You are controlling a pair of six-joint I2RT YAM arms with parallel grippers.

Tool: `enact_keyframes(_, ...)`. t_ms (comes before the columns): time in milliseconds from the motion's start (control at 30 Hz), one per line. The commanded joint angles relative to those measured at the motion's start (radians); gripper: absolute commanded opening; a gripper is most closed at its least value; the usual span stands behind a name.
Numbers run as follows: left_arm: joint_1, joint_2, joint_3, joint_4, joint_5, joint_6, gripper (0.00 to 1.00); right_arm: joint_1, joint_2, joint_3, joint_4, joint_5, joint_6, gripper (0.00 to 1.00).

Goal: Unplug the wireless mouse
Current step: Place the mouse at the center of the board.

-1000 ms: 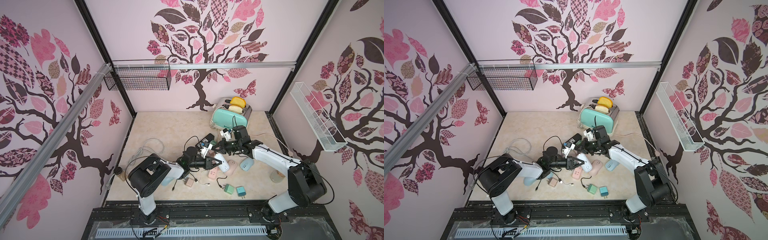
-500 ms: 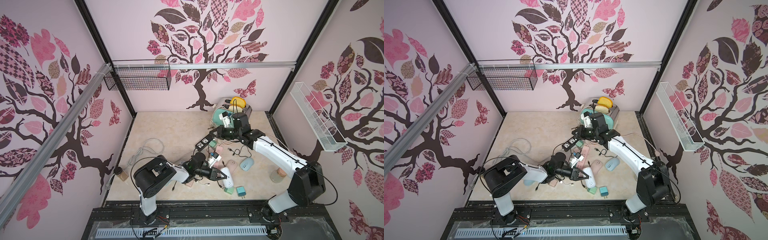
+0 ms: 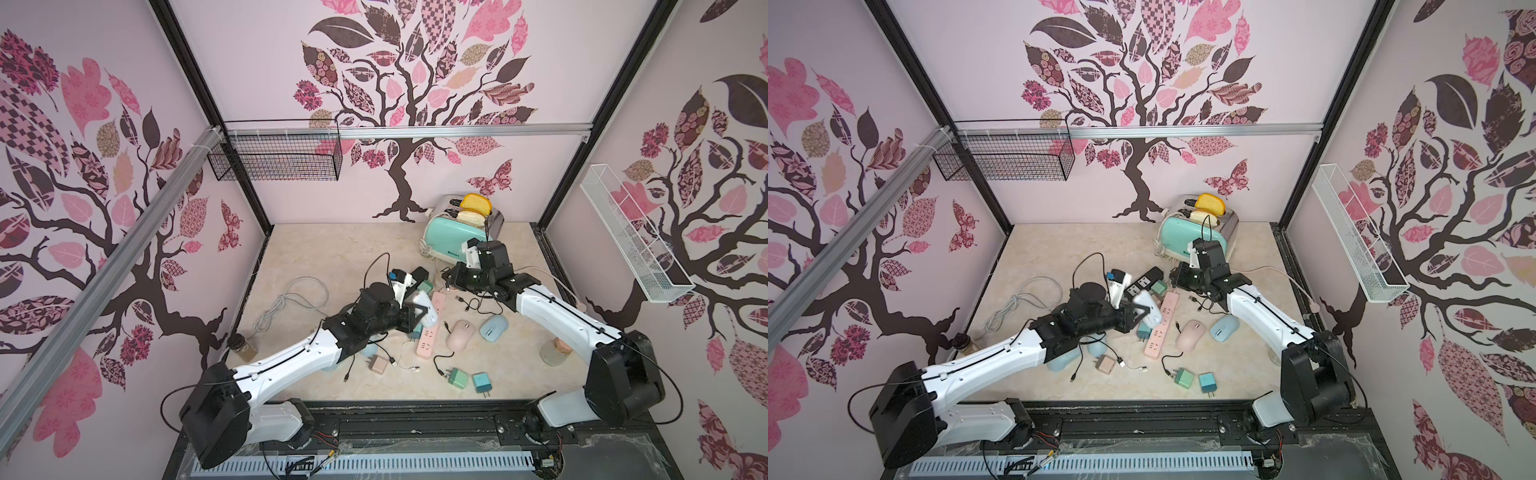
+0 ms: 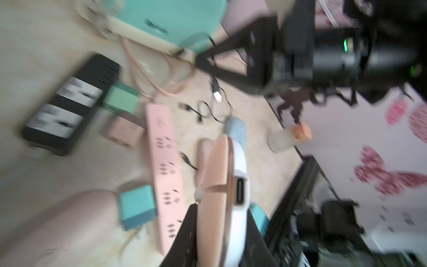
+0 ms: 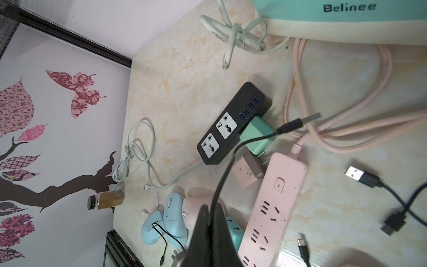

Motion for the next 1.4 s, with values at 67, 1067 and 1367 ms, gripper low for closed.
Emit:
enact_keyframes(67, 0.077, 0.19, 0.067, -0.394, -0.754, 0.085, 0.0, 0.005, -0.009, -0.047, 0.025, 0.049, 0.002, 0.0)
enact_keyframes(1067, 0.241, 0.839, 0.507, -0.475, -0.774, 0.267, 0.52, 0.013, -0.034, -0.066, -0.024, 0.09, 0.017, 0.0)
enact_keyframes(1367, 0.24, 0.646, 0.493, -0.403, -0.637, 0.185, 0.67, 0.014, -0.017, -0.078, -0.012, 0.073, 0.029, 0.0)
